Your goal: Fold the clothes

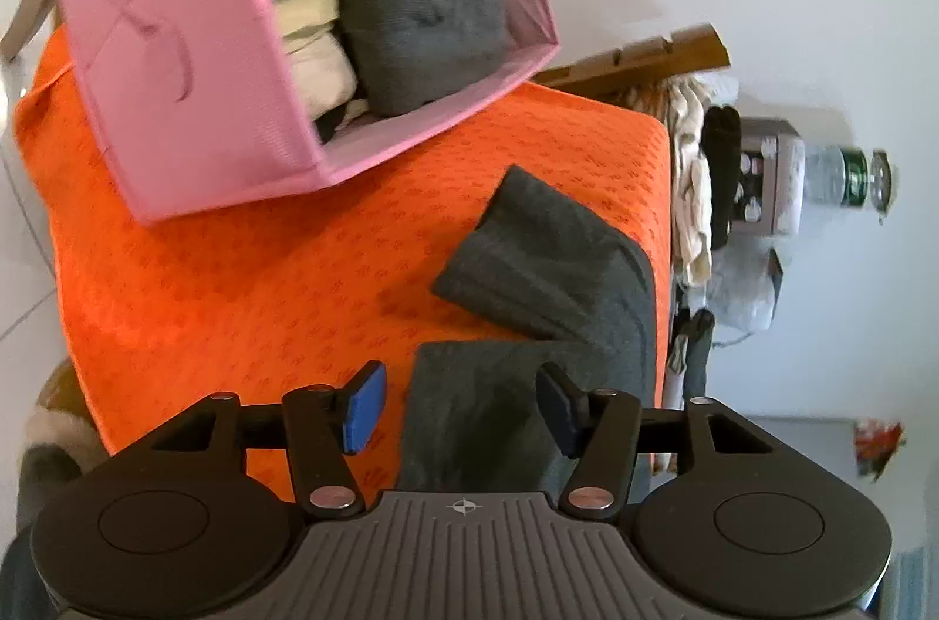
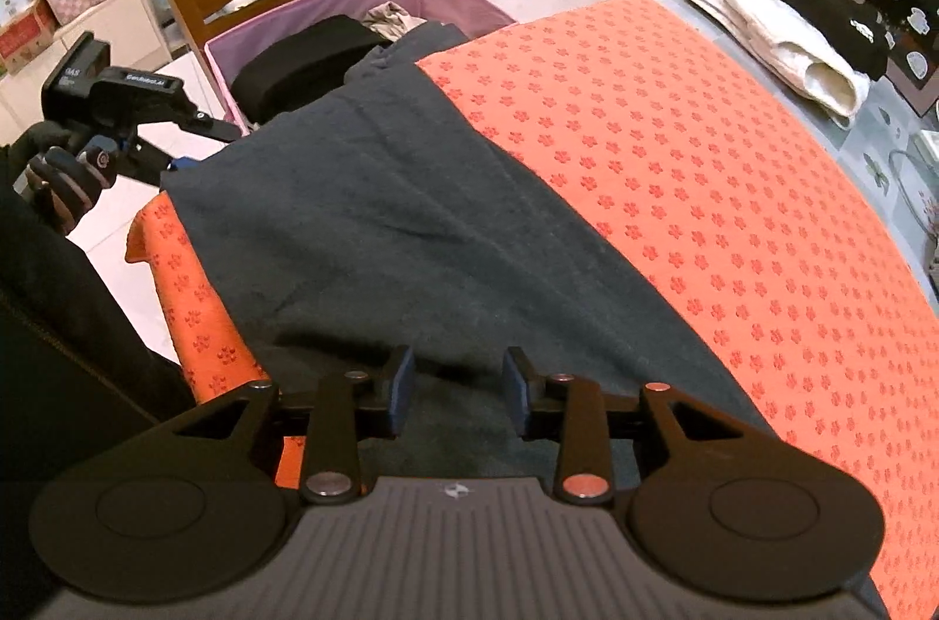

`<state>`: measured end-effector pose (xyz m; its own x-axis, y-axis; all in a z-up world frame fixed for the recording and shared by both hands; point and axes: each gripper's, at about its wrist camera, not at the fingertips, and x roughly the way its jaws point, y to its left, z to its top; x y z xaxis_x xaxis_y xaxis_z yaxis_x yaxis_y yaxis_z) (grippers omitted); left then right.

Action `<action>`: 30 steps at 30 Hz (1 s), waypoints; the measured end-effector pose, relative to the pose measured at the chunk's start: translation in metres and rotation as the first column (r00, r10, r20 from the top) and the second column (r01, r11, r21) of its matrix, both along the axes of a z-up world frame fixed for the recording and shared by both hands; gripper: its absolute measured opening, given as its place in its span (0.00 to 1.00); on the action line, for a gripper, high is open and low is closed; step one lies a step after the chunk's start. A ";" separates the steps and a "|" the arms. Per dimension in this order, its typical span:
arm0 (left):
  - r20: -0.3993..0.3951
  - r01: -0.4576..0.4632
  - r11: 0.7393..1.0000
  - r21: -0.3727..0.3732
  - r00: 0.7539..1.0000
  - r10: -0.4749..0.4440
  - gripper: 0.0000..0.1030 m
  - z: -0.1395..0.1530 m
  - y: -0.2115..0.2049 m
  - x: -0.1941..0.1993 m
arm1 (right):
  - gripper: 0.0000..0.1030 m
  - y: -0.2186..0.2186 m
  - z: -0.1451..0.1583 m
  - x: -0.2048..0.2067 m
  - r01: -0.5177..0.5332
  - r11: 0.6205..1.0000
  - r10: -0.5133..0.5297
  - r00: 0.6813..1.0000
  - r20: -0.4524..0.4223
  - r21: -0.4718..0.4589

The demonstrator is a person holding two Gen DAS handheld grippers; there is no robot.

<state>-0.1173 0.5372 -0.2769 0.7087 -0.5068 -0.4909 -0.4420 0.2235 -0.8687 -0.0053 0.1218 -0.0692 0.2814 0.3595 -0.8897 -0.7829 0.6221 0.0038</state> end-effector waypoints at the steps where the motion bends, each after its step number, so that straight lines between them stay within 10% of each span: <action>1: -0.002 -0.016 1.000 -0.023 1.000 0.016 0.60 -0.001 0.001 -0.004 | 0.37 0.000 0.000 0.000 0.001 1.000 -0.001 1.000 -0.003 0.003; 7: 0.006 0.008 0.993 -0.120 1.000 -0.007 0.61 0.002 0.000 -0.013 | 0.40 0.025 0.006 -0.002 -0.035 0.996 0.037 0.999 -0.022 0.077; 11: 0.043 0.103 0.993 -0.055 0.994 -0.101 0.55 0.021 -0.001 -0.007 | 0.43 0.053 0.013 -0.002 -0.099 0.986 0.102 0.995 -0.012 0.131; 18: 0.070 0.104 0.990 0.097 0.991 -0.111 0.06 0.053 0.004 -0.005 | 0.45 0.099 0.021 0.000 -0.212 0.960 0.214 0.977 0.008 0.185; 30: 0.067 0.074 0.954 0.289 0.993 -0.098 0.04 0.120 0.016 0.014 | 0.57 0.190 0.019 -0.014 -0.441 0.881 0.445 0.896 0.019 0.173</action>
